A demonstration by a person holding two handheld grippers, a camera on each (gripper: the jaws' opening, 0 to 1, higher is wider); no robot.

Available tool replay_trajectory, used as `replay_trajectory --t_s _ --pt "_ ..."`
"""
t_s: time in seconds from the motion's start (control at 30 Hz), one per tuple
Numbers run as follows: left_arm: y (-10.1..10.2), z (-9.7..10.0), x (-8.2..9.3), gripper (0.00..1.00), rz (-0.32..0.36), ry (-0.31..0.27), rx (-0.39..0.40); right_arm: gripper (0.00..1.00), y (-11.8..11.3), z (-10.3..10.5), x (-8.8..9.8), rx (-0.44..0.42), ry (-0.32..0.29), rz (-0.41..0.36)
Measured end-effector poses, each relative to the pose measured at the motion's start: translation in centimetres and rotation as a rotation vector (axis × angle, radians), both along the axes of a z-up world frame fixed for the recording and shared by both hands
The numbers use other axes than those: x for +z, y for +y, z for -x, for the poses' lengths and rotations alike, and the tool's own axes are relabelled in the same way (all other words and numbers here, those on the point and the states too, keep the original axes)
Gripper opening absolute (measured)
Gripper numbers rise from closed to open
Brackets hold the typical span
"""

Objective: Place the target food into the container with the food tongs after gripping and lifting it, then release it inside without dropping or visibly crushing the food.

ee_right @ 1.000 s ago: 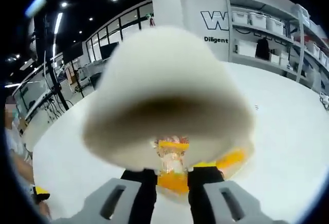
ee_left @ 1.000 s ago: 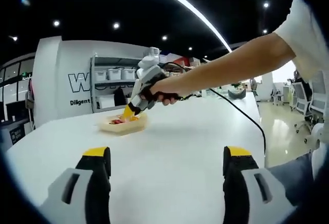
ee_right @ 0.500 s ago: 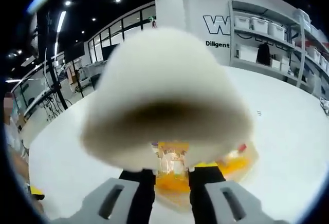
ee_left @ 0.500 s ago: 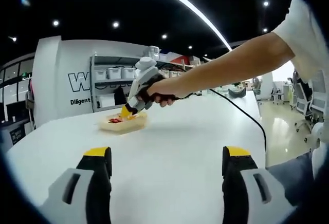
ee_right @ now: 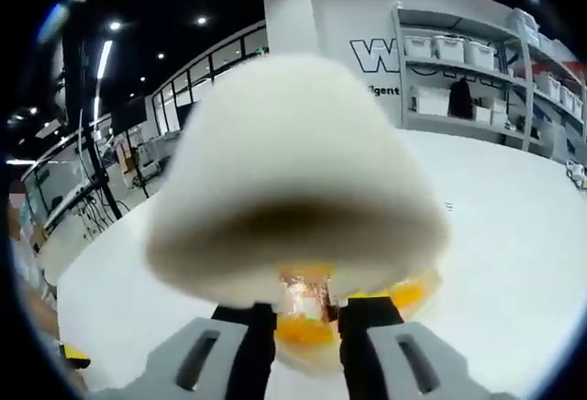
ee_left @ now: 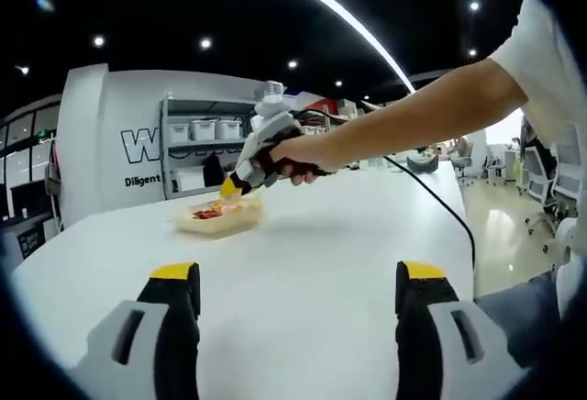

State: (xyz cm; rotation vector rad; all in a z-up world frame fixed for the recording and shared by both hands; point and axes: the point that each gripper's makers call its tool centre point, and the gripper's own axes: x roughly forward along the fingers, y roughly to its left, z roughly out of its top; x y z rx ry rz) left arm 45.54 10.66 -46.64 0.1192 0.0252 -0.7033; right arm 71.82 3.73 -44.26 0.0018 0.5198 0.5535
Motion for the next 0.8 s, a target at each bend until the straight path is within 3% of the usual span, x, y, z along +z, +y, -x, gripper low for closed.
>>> replay_trajectory --t_s 0.07,0.47,0.53,0.8 --pt "-0.1 0.1 0.0 0.86 -0.002 0.000 0.000 0.19 -0.2 0.1 -0.5 -0.009 0.026 -0.003" --pt "-0.1 0.0 0.0 0.84 -0.012 0.002 -0.001 0.15 0.4 -0.3 -2.1 0.001 0.030 0.043" --pt "-0.2 0.1 0.0 0.84 -0.009 0.001 -0.003 0.14 0.6 -0.6 -2.1 0.008 0.007 0.066" --pt "-0.2 0.2 0.1 0.84 -0.006 0.002 -0.004 0.17 1.3 -0.6 -1.7 0.013 0.004 0.031"
